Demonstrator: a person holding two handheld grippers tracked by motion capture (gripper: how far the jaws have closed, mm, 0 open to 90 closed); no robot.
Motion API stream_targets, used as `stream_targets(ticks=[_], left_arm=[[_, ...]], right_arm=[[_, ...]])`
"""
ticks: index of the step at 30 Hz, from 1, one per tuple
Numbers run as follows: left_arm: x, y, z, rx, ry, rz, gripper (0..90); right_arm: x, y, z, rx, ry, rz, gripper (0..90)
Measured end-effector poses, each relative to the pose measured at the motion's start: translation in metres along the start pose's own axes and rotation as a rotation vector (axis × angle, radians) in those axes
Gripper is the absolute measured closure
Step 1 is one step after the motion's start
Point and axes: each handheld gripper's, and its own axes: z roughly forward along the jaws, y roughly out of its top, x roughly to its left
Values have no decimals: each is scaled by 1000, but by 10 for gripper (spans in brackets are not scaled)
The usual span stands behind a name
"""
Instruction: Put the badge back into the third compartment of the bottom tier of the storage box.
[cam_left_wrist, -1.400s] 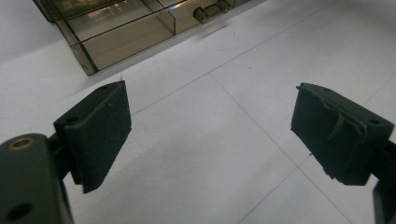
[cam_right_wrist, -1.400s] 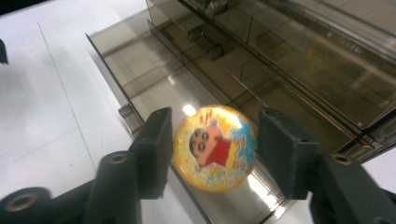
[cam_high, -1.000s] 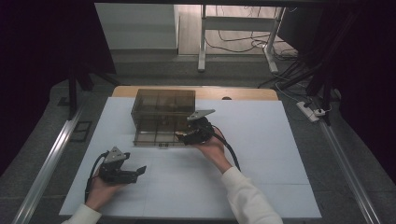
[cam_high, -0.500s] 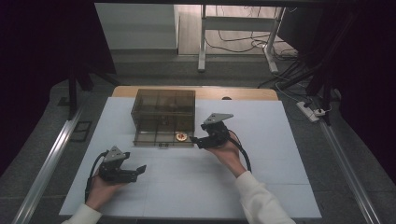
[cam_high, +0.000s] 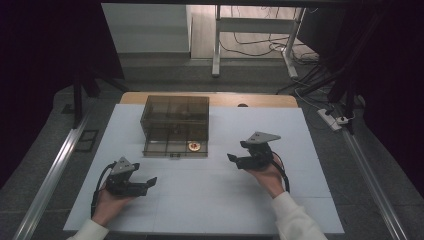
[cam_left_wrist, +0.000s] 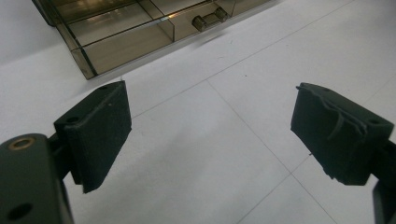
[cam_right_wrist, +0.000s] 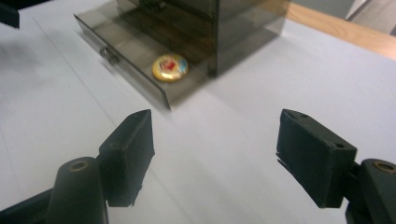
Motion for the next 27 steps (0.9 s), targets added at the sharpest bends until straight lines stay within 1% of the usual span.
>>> stream_targets(ticks=[4,7,10,15,17,19,21,24,27], left_arm=[[0,0,0,0,-1,-1,122],[-1,0,0,1,-3,-2,122],[-1,0,0,0,-5,1,122],[-3,1,-1,-3,-6,8,122],[-4,1,-1,-2,-9,12,122],[-4,1,-1,-3,-11,14,122],[-5,1,-1,-6,-13,14,122],[-4,1,1,-1,-17,19,122],[-4,2,3,5,-21,25,122]], right_arm=[[-5,-14,-18,-6,-15,21,268],[-9,-25,-31,4,-33,25,266],[-12,-36,-45,-3,-39,32,266],[-15,-55,-67,-11,-65,41,266],[-17,-64,-75,-15,-76,46,266],[-18,-73,-81,-5,-89,55,266],[-20,-82,-86,5,-92,62,266],[-21,-94,-96,5,-114,59,265],[-23,-103,-104,-4,-123,65,266]])
